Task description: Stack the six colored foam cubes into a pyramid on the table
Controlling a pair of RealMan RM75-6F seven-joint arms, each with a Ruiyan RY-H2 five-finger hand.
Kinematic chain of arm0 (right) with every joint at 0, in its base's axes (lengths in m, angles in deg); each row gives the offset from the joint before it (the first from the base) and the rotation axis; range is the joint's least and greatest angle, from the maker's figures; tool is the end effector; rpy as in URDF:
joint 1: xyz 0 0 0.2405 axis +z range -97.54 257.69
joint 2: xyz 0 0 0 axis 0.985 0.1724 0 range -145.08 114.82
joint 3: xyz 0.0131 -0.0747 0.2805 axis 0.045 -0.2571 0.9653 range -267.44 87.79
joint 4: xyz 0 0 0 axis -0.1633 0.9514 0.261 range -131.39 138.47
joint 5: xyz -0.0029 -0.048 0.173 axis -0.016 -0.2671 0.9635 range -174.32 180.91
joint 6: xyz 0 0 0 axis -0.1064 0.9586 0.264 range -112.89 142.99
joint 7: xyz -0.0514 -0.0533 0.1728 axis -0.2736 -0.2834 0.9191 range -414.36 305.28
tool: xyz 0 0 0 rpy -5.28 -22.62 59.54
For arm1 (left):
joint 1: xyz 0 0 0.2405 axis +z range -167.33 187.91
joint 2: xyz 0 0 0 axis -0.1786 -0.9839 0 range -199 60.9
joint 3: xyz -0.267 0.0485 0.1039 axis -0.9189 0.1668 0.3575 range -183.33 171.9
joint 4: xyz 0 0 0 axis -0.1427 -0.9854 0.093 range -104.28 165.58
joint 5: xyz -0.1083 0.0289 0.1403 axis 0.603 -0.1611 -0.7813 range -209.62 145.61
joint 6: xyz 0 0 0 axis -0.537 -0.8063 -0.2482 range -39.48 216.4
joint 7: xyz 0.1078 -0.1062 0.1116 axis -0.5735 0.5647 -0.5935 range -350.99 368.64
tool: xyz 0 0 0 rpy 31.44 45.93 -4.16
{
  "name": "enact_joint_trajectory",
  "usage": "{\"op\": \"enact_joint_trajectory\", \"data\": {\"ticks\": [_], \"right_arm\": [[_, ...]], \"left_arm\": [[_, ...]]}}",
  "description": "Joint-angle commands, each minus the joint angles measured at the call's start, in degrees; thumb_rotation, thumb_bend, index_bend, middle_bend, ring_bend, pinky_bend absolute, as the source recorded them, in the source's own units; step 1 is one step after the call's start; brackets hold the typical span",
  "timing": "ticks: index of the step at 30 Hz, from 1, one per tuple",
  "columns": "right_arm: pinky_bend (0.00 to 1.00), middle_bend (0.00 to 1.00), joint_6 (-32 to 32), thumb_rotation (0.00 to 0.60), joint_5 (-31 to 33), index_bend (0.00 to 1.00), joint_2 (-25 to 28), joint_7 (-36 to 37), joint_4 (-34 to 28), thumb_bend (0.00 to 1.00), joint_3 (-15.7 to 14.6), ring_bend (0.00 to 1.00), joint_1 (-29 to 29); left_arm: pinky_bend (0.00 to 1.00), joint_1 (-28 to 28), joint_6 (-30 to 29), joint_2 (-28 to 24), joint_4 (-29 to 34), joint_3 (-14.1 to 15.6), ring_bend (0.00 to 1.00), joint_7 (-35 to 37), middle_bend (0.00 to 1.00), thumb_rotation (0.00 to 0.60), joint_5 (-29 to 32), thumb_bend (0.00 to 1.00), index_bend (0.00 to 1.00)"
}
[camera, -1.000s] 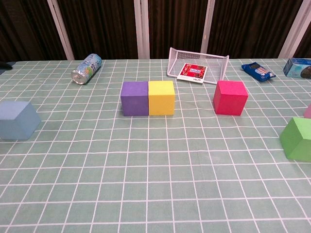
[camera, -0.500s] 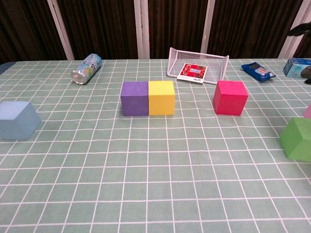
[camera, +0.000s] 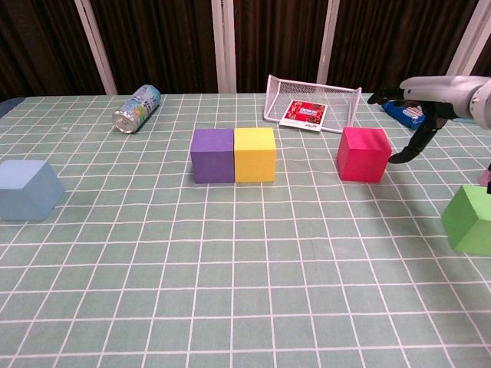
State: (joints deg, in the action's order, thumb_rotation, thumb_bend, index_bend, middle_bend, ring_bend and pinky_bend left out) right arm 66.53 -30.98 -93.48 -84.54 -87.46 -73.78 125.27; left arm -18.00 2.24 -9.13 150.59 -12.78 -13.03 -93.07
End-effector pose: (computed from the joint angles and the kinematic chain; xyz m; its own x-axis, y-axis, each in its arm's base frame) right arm -0.2033 -0.4349 0.0639 0.3556 -0.3552 0.8645 -0.9309 -0.0523 0.3614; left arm -0.2026 0.3236 0.2132 0.3268 -0.0454 0.9440 0.9437 -0.0385 -0.3286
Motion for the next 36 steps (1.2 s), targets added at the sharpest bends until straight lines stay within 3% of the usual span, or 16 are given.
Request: {"op": "enact_joint_trajectory", "data": {"ticks": [1, 7, 14, 19, 25, 36], "right_arm": [[0.00, 0.00, -0.91, 0.600, 2.05, 0.00, -2.78, -0.28, 4.23, 0.24, -0.46, 0.00, 2.01], [0.00, 0.01, -3.68, 0.600, 4.16, 0.00, -5.37, -0.08, 11.34, 0.24, -1.38, 0.00, 4.04], [0.00, 0.14, -5.75, 0.600, 3.90, 0.00, -8.03, 2.19, 16.76, 0.24, -1.52, 0.06, 5.15], [0.00, 0.23, -6.74, 0.600, 2.84, 0.00, -9.22, 3.47, 18.90, 0.24, -1.66, 0.11, 5.70], [0.00, 0.25, -7.27, 0.600, 2.54, 0.00, -9.86, 4.12, 20.09, 0.24, -1.79, 0.13, 6.05], [0.00, 0.31, -6.67, 0.600, 2.00, 0.30, -10.67, 5.34, 21.78, 0.24, -1.45, 0.20, 6.35]], "left_arm": [[0.03, 0.19, 0.35, 0.27, -0.42, -0.57, 0.00, -0.16, 0.00, 0.600, 0.30, 0.05, 0.00], [0.03, 0.54, 1.08, 0.86, -1.37, -1.56, 0.00, -0.65, 0.00, 0.600, 0.88, 0.05, 0.00], [0.03, 0.94, 1.48, 1.35, -1.68, -2.51, 0.00, -1.33, 0.00, 0.600, 1.03, 0.05, 0.00], [0.03, 1.15, 2.02, 1.64, -1.91, -2.86, 0.00, -1.71, 0.00, 0.600, 1.10, 0.05, 0.00], [0.03, 1.33, 2.43, 1.85, -1.97, -3.07, 0.00, -1.82, 0.00, 0.600, 1.08, 0.05, 0.00], [0.03, 1.83, 2.87, 1.85, -2.24, -3.83, 0.00, -1.36, 0.00, 0.600, 0.86, 0.05, 0.00]]}}
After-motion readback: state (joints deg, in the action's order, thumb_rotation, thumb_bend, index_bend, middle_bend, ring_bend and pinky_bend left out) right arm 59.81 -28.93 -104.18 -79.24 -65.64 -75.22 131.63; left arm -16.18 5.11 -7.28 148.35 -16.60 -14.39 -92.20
